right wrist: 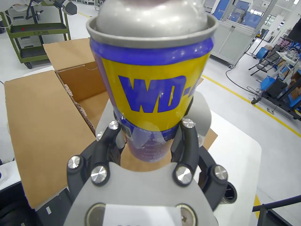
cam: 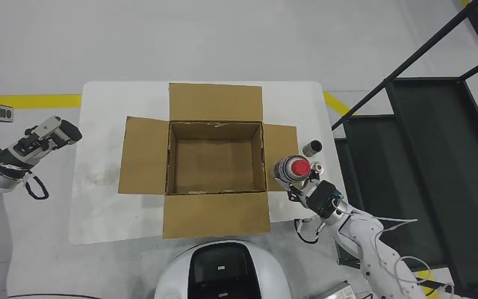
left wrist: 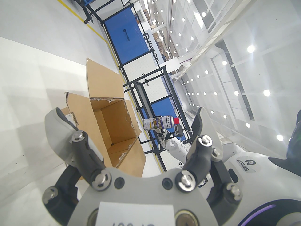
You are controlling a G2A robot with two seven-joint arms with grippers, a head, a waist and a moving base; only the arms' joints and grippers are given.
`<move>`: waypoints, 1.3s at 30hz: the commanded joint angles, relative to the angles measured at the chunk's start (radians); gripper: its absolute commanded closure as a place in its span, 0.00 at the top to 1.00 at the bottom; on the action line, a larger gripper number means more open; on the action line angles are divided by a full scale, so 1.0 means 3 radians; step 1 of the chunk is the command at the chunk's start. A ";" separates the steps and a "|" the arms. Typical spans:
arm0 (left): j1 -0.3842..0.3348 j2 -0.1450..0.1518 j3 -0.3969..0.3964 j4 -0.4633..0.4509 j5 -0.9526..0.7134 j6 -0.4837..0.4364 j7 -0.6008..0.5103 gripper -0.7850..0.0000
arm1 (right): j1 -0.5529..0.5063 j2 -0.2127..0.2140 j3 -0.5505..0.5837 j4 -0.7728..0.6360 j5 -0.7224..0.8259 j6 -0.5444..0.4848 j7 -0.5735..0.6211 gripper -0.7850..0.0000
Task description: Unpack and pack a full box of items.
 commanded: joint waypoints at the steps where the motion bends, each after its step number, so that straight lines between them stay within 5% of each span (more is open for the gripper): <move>1: 0.0000 0.0000 0.0000 0.0000 0.0000 0.0000 0.0000 1.00 | 0.0000 0.0000 0.0000 0.0000 0.0000 0.0000 0.0000 0.00; 9: 0.0000 0.0000 0.0000 0.0000 0.0000 0.0000 0.0000 1.00 | -0.0009 -0.0003 -0.0017 0.0044 0.0032 -0.0003 0.0053 0.00; 20: 0.0000 0.0000 0.0000 0.0000 0.0000 0.0000 0.0000 1.00 | 0.0025 0.0053 0.0117 -0.0772 0.0023 -0.0557 0.1434 0.00; 27: 0.0000 0.0000 0.0000 0.0000 0.0000 0.0000 0.0000 1.00 | 0.0621 0.0042 -0.0313 -0.1068 -0.0004 -0.0806 0.2804 0.00; 34: 0.0000 0.0000 0.0000 0.0000 0.0000 0.0000 0.0000 1.00 | 0.1444 -0.0056 -0.1106 -0.0765 0.0165 -0.0835 0.3880 0.00; 39: 0.0000 0.0000 0.0000 0.0000 0.0000 0.0000 0.0000 1.00 | 0.1754 -0.0118 -0.1310 -0.0558 0.0516 -0.0674 0.4136 0.00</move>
